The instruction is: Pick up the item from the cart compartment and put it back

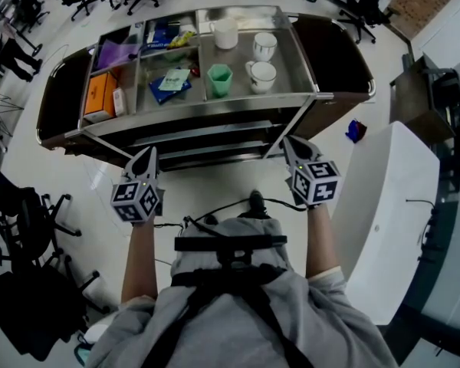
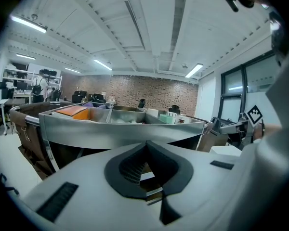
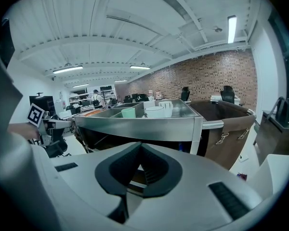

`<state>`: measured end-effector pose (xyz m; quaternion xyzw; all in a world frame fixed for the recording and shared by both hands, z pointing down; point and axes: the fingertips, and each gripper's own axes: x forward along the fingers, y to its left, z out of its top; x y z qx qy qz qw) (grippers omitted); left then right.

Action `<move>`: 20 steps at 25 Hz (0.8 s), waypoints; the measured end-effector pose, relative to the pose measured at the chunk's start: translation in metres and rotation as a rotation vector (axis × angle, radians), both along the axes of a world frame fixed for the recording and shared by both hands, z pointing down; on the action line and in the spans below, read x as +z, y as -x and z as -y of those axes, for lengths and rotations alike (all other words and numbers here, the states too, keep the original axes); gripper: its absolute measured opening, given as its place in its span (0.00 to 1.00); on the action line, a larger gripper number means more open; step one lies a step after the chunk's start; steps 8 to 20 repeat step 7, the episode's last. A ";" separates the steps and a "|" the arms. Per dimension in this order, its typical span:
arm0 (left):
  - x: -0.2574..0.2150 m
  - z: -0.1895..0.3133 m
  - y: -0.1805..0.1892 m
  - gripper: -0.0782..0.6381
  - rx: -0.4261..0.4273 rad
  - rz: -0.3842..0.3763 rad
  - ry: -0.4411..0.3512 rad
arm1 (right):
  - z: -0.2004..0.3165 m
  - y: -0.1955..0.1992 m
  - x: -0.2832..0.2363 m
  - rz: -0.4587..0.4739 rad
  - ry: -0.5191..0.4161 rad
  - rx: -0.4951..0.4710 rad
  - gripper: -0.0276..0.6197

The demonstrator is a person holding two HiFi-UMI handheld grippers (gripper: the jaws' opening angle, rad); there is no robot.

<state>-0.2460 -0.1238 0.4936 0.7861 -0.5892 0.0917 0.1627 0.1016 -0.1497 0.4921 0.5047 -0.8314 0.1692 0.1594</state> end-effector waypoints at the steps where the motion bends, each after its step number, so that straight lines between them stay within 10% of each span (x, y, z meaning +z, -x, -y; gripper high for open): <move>1: 0.000 0.001 0.000 0.11 0.001 0.000 0.000 | 0.000 0.001 0.001 -0.001 0.002 -0.002 0.05; 20: 0.001 0.005 -0.002 0.11 0.011 -0.003 0.004 | 0.004 0.005 0.002 -0.002 0.003 -0.008 0.05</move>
